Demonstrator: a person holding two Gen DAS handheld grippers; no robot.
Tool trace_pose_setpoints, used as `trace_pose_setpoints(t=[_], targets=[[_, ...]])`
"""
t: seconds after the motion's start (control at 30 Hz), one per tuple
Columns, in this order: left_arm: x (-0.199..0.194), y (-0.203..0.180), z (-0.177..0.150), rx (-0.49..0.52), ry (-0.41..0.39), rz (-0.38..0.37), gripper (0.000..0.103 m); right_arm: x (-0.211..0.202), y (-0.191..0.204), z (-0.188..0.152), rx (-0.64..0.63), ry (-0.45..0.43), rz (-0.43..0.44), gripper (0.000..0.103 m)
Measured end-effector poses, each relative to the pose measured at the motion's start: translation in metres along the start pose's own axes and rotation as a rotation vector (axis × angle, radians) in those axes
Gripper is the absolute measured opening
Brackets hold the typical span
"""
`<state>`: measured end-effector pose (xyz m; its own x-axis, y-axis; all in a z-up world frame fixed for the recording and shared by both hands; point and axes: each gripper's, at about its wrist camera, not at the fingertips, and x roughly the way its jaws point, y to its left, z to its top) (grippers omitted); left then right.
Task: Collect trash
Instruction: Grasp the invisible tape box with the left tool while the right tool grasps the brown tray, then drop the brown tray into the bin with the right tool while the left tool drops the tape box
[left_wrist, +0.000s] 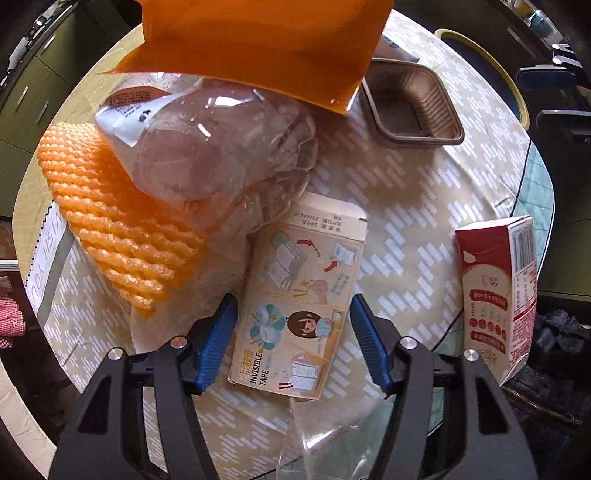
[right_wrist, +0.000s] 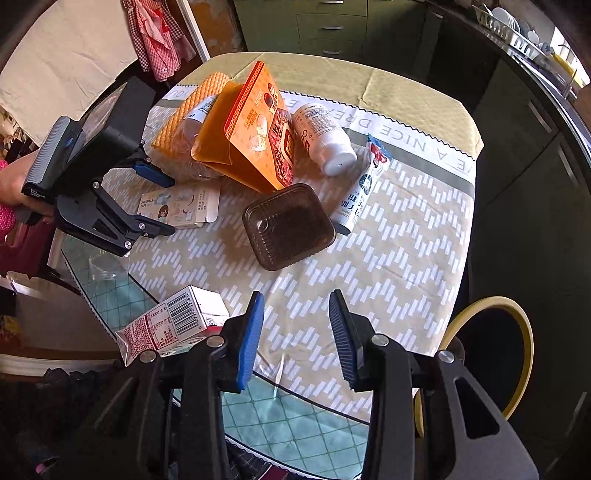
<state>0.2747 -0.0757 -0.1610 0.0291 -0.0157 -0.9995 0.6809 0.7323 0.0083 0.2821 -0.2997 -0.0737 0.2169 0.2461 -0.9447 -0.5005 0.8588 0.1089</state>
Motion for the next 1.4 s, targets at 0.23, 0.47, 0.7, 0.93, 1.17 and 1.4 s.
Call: trace_pose_setpoints(t=[0.23, 0.47, 0.7, 0.93, 1.17, 1.4], targets=[[0.010, -0.001, -0.003, 0.017, -0.022, -0.016, 0.056, 0.006, 0.001, 0.006, -0.010, 0.011, -0.006, 0.037], [-0.011, 0.003, -0.003, 0.001, -0.091, -0.008, 0.056, 0.023, 0.013, 0.015, -0.122, 0.015, -0.025, 0.037], [-0.033, 0.008, -0.016, -0.008, -0.144, -0.023, 0.055, 0.045, 0.027, 0.026, -0.219, 0.039, 0.002, 0.017], [-0.057, 0.010, -0.019, 0.000, -0.158, -0.025, 0.055, 0.080, 0.041, 0.037, -0.257, 0.096, 0.005, 0.017], [-0.074, 0.009, -0.026, 0.011, -0.182, -0.032, 0.055, 0.086, 0.049, 0.036, -0.252, 0.062, -0.034, 0.005], [-0.098, -0.004, -0.041, 0.020, -0.232, -0.029, 0.055, 0.021, 0.052, 0.007, -0.211, -0.063, 0.024, 0.005]])
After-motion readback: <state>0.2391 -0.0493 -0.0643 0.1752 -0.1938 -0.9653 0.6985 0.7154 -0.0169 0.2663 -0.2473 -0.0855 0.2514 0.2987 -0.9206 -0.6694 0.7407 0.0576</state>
